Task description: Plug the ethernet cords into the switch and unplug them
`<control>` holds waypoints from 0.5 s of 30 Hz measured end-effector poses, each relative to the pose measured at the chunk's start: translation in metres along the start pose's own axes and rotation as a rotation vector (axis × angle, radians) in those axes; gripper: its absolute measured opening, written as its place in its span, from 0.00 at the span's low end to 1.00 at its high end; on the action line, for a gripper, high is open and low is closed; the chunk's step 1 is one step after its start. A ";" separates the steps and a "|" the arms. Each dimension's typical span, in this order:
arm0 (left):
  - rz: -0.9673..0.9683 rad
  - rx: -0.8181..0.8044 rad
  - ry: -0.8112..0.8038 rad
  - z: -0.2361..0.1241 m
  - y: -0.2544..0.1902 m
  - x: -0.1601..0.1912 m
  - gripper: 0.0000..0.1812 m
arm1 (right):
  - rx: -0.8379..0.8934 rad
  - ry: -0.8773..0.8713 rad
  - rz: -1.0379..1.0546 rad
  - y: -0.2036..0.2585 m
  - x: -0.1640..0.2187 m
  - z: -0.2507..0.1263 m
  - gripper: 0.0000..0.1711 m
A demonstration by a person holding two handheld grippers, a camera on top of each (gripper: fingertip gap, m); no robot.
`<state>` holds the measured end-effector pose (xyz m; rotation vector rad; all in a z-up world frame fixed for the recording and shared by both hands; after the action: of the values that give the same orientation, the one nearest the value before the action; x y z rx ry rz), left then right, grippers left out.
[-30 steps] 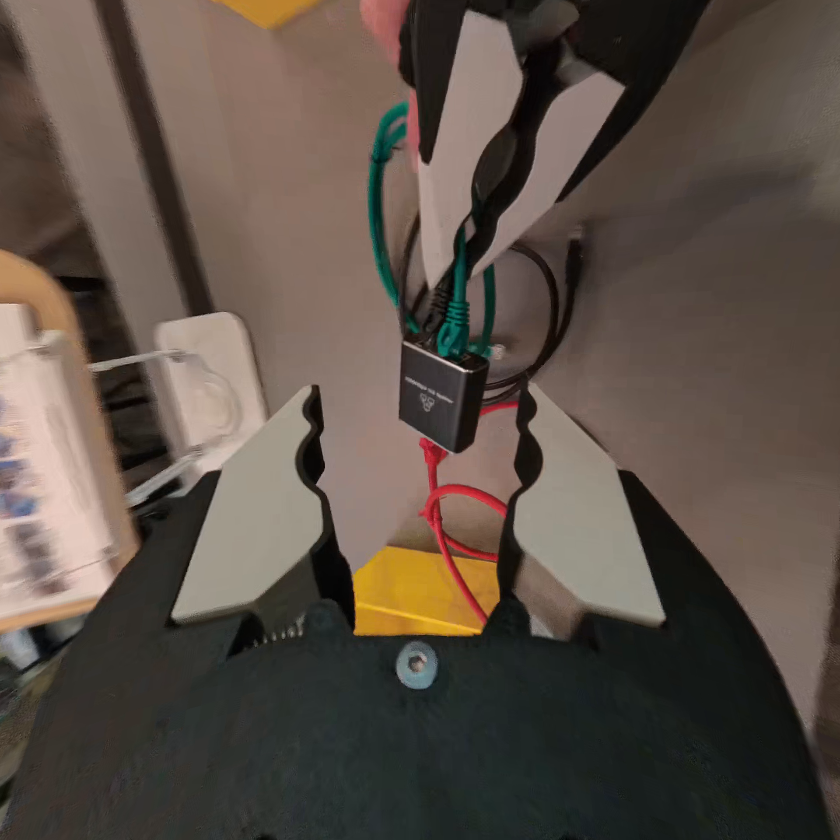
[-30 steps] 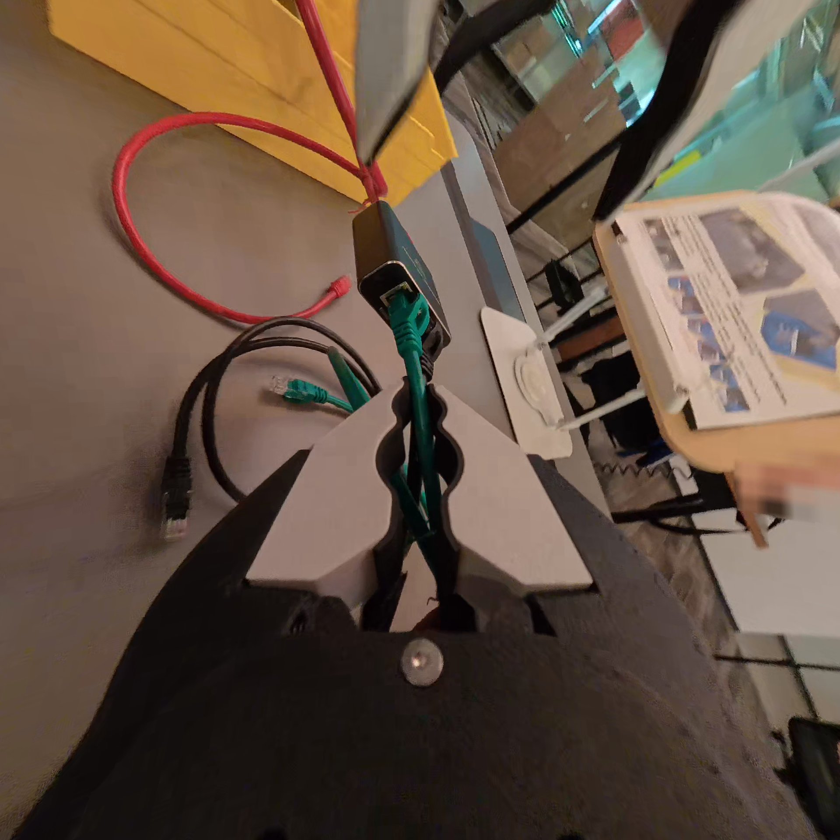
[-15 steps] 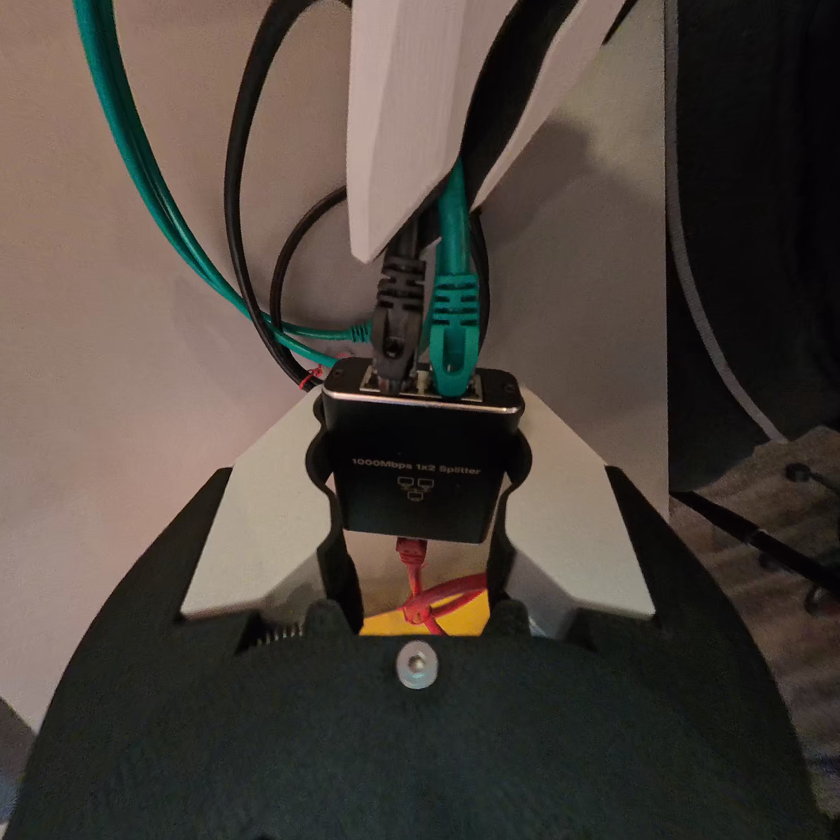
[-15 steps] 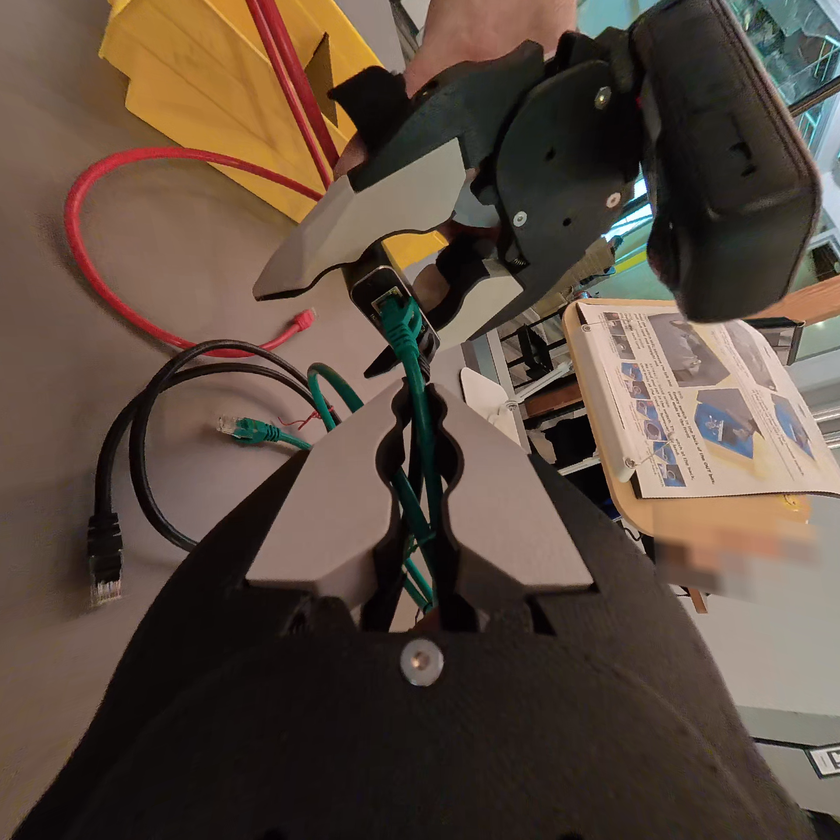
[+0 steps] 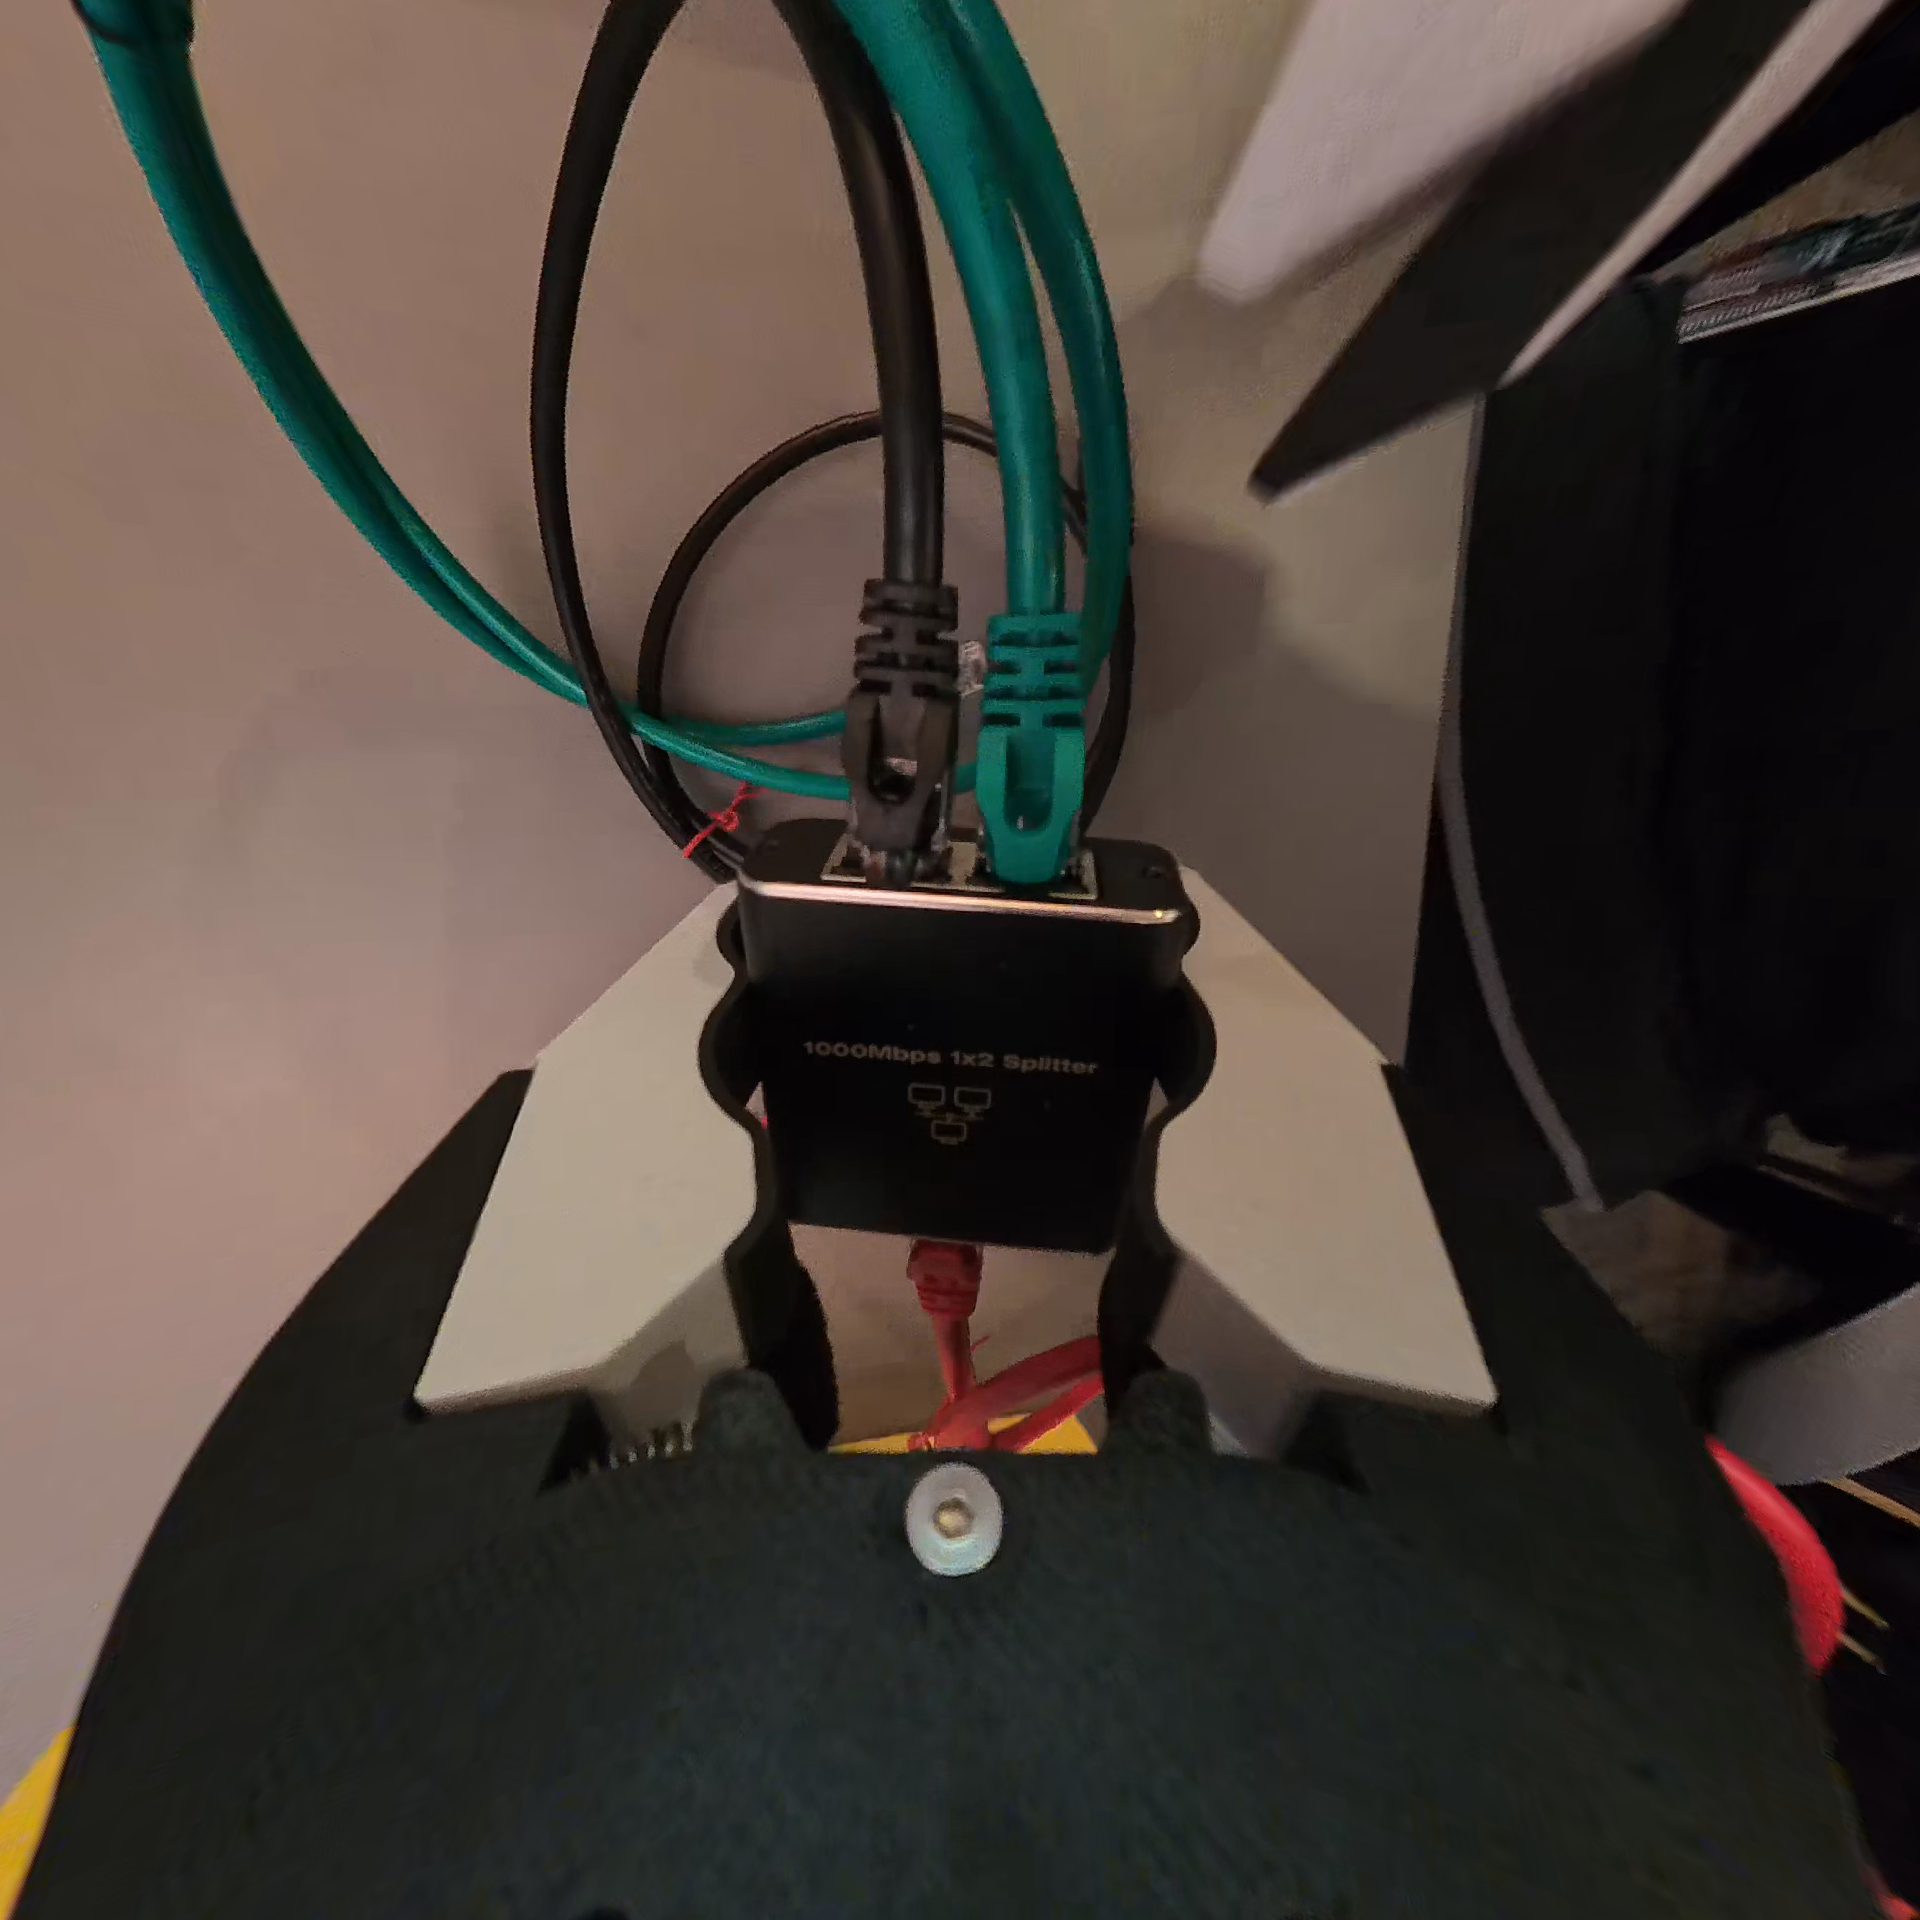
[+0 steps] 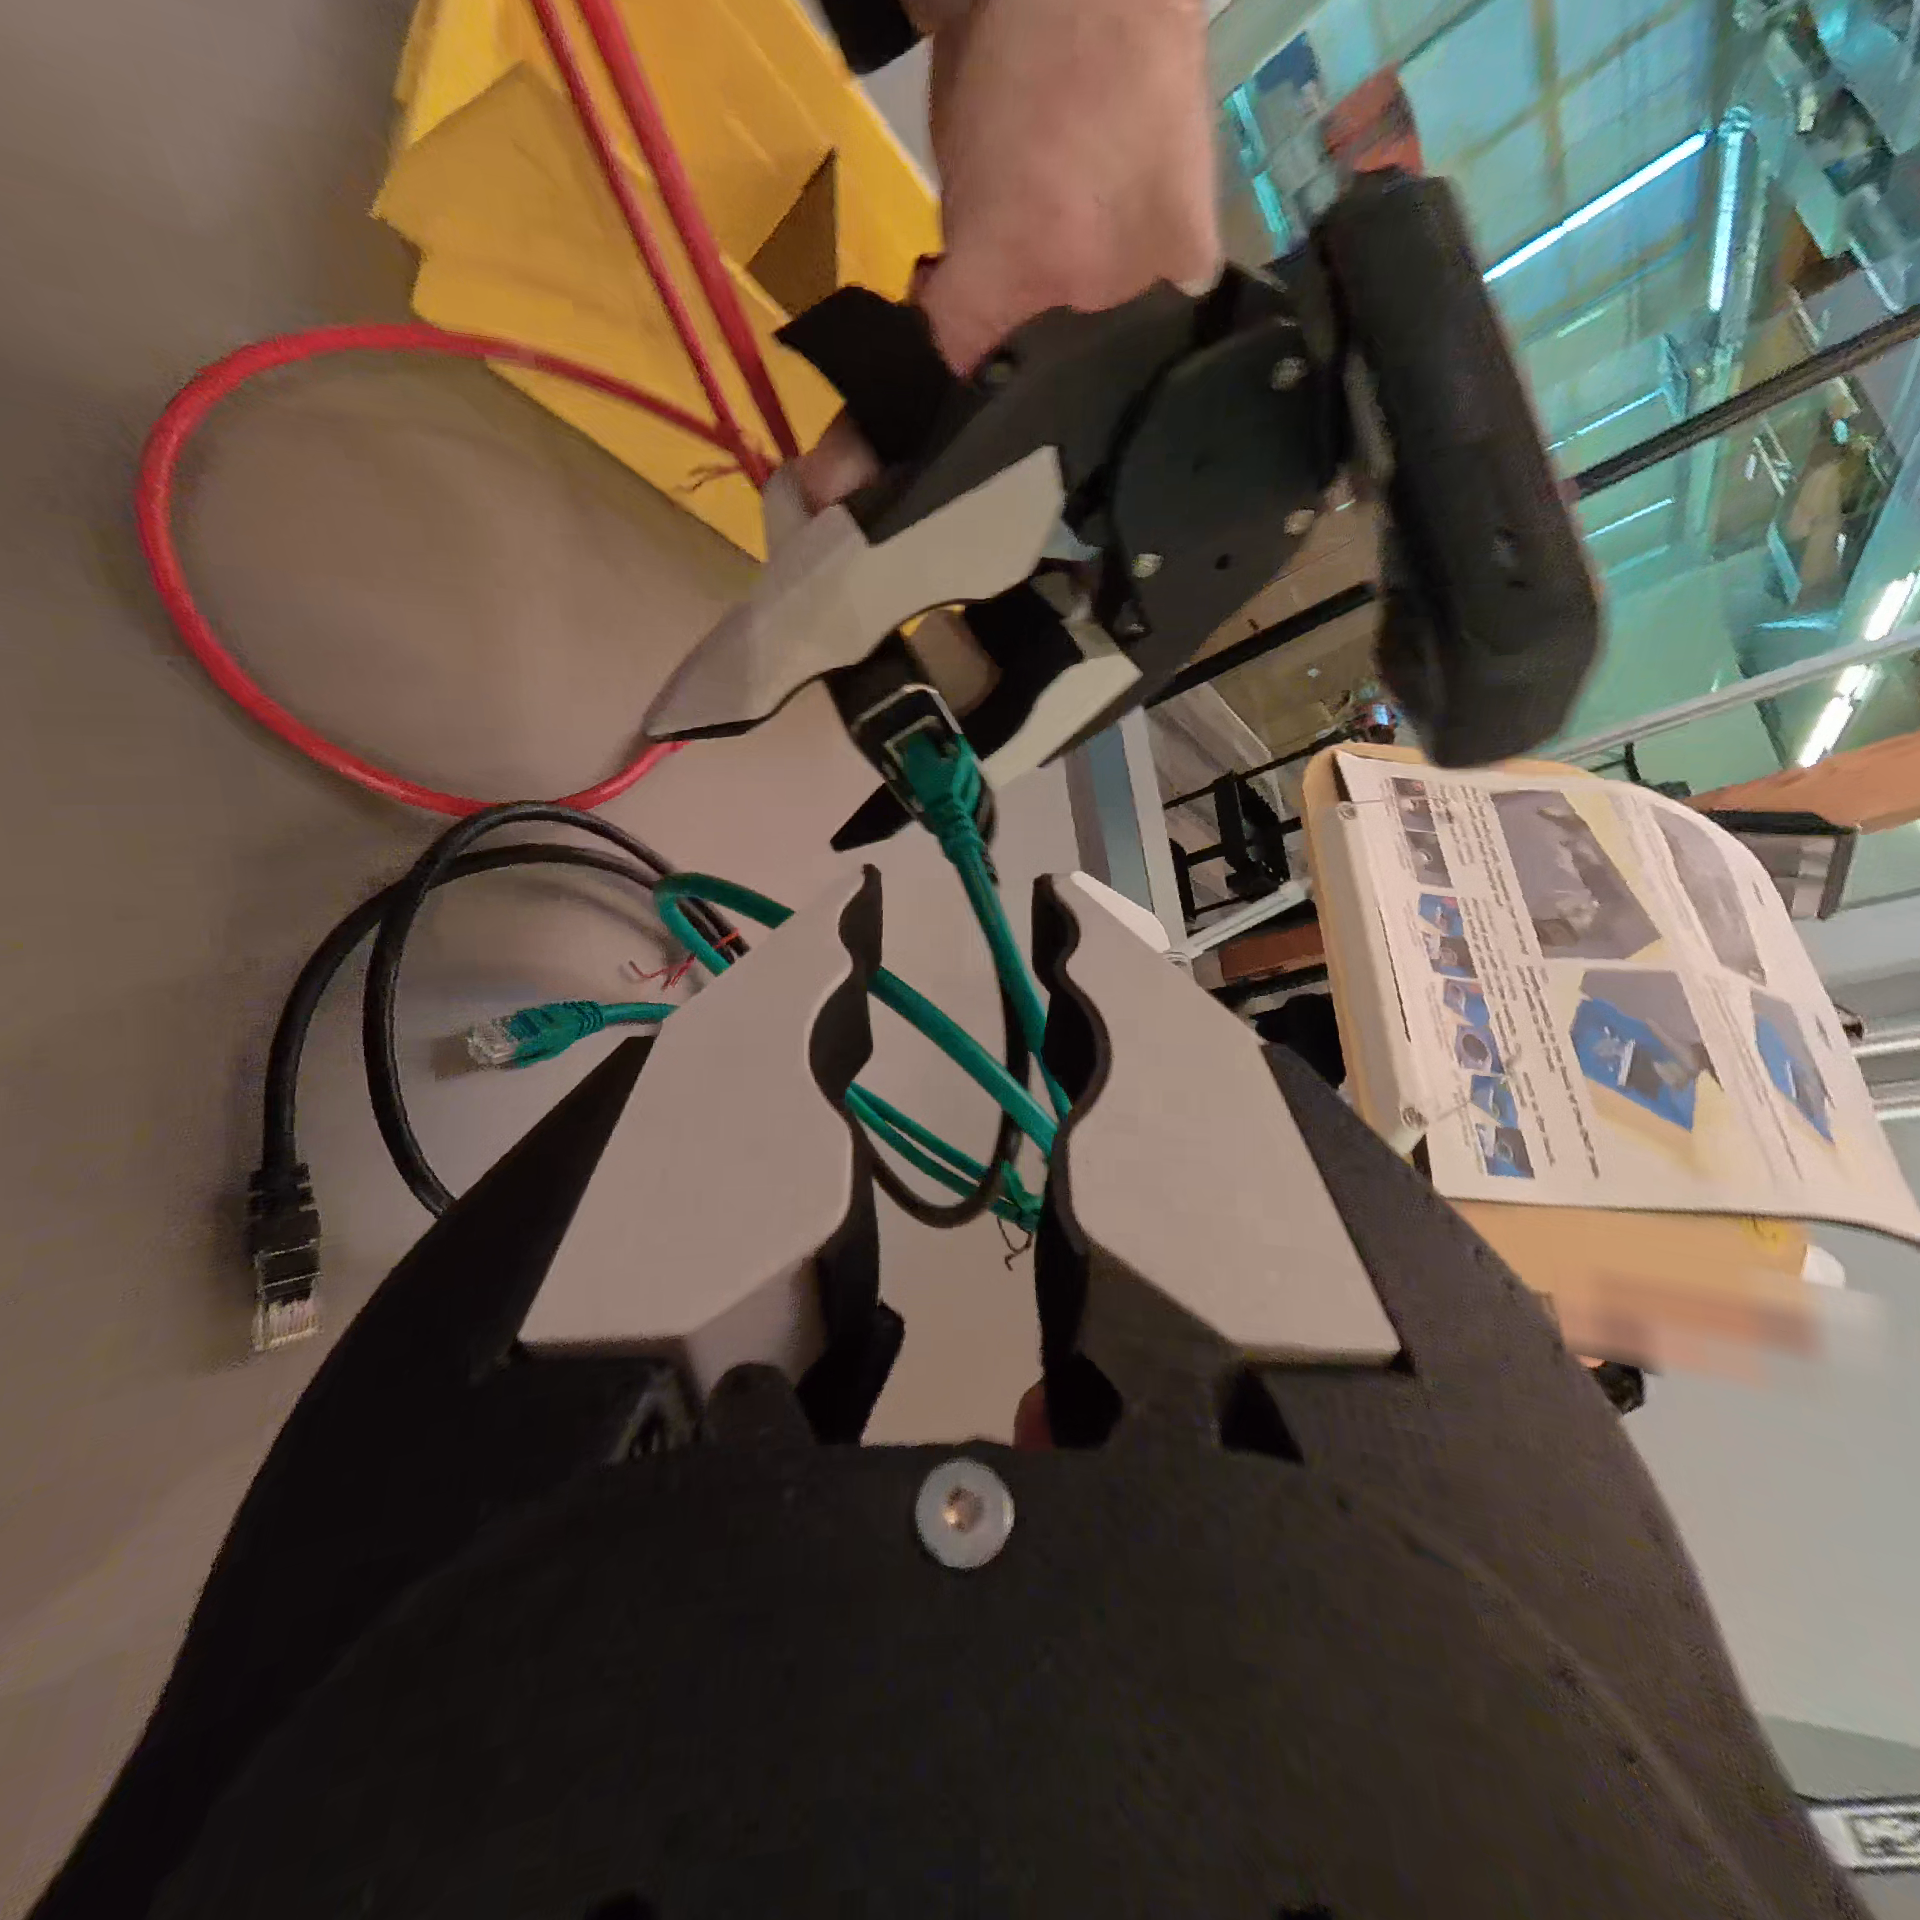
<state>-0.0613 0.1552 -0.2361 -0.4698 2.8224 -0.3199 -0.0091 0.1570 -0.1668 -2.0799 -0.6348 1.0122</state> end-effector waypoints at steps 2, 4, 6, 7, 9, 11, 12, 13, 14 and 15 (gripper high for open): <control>-0.022 0.013 0.008 -0.002 -0.006 -0.002 0.41 | 0.001 0.019 -0.071 0.009 -0.007 0.008 0.15; -0.040 0.034 0.027 -0.003 -0.013 -0.004 0.41 | 0.007 0.021 -0.109 0.016 -0.014 0.015 0.21; -0.042 0.037 0.071 -0.001 -0.018 -0.002 0.41 | 0.030 0.044 -0.135 0.016 -0.017 0.019 0.24; -0.045 0.037 0.092 0.000 -0.019 -0.001 0.41 | 0.043 0.052 -0.141 0.015 -0.017 0.020 0.22; -0.061 0.055 0.123 0.001 -0.024 0.000 0.41 | 0.041 0.054 -0.156 0.016 -0.018 0.020 0.14; -0.066 0.063 0.158 0.003 -0.026 0.002 0.41 | 0.039 0.059 -0.156 0.016 -0.018 0.020 0.08; -0.069 0.070 0.174 0.004 -0.028 0.003 0.41 | 0.038 0.061 -0.165 0.016 -0.018 0.020 0.07; -0.068 0.075 0.190 0.005 -0.029 0.004 0.41 | 0.031 0.064 -0.172 0.018 -0.018 0.020 0.07; -0.070 0.082 0.202 0.006 -0.029 0.005 0.41 | 0.029 0.068 -0.180 0.019 -0.018 0.020 0.07; -0.073 0.089 0.212 0.006 -0.030 0.005 0.41 | 0.033 0.067 -0.190 0.019 -0.019 0.020 0.07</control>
<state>-0.0557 0.1246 -0.2351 -0.5502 2.9829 -0.5381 -0.0337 0.1403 -0.1815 -1.9736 -0.7602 0.8366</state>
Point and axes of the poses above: each gripper's, where its closed fingertips meet, z out along the fingers, x out of its underside, y = z × x across the jaws, the point moved 1 cm from there along -z, back along the fingers, and after that the axes turned 9 degrees about y, right-handed, at the moved point
